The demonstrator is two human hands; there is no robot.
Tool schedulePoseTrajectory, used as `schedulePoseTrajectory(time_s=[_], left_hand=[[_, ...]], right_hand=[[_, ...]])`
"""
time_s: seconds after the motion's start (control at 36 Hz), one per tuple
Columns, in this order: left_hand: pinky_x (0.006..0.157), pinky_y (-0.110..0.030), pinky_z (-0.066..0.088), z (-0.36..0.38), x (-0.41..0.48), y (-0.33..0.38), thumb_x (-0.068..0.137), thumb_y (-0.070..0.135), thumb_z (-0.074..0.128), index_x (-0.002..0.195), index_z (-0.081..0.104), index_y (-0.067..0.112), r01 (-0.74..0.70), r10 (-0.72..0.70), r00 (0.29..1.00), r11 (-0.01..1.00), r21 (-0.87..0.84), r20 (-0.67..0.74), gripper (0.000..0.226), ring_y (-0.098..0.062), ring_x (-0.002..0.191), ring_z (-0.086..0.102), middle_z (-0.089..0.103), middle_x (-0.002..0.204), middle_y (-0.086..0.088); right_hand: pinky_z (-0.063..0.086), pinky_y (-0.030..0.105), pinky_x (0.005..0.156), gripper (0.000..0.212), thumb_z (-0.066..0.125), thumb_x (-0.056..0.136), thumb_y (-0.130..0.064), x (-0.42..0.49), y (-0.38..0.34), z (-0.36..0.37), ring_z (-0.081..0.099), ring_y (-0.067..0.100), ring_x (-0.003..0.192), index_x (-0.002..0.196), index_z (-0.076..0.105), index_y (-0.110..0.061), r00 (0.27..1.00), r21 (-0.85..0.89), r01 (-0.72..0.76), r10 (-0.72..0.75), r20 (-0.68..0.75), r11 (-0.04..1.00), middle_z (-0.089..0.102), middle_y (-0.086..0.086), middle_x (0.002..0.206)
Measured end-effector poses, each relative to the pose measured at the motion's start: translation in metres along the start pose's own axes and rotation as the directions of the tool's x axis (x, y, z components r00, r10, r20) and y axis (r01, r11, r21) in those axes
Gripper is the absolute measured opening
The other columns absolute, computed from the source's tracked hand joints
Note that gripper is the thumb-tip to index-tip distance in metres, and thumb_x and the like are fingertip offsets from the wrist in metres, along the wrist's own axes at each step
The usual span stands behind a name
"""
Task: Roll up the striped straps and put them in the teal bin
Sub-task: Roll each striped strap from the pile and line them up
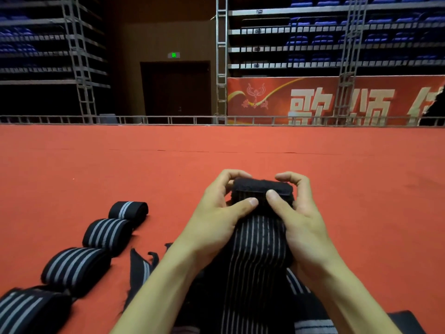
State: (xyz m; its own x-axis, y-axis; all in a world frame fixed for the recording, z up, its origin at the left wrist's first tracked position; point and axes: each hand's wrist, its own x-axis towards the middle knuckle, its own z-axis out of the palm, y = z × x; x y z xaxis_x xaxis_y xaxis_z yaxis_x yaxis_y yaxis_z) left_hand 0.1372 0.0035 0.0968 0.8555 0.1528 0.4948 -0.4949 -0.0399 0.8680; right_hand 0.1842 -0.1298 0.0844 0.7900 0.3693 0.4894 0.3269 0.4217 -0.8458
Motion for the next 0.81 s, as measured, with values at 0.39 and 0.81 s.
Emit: schedulePoseTrajectory(time_s=[0.39, 0.81], left_hand=[[0.067, -0.019, 0.050, 0.0010, -0.0029, 0.0028, 0.071, 0.002, 0.061, 0.106, 0.056, 0.022, -0.072, 0.071, 0.997, 0.991, 0.113, 0.010, 0.041, -0.005, 0.077, 0.060, 0.065, 0.082, 0.011], [0.064, -0.018, 0.046, 0.0018, -0.0032, 0.0059, 0.085, 0.044, 0.055, 0.103, 0.049, 0.019, 0.163, -0.169, 0.983, 0.982, 0.092, 0.067, 0.032, -0.003, 0.073, 0.055, 0.058, 0.080, 0.010]], right_hand=[[0.055, 0.029, 0.071, 0.012, 0.068, 0.084, -0.022, -0.0004, -0.0034, 0.0058, 0.065, 0.016, 0.082, 0.091, 0.061, -0.029, 0.999, 0.075, -0.012, 0.009, 0.040, 0.997, 0.069, -0.001, 0.090], [0.051, 0.027, 0.052, 0.034, 0.055, 0.075, -0.002, -0.0001, -0.0024, 0.0011, 0.058, 0.014, 0.063, 0.096, 0.055, -0.028, 0.994, 0.104, -0.084, 0.075, 0.080, 0.991, 0.062, -0.002, 0.074]])
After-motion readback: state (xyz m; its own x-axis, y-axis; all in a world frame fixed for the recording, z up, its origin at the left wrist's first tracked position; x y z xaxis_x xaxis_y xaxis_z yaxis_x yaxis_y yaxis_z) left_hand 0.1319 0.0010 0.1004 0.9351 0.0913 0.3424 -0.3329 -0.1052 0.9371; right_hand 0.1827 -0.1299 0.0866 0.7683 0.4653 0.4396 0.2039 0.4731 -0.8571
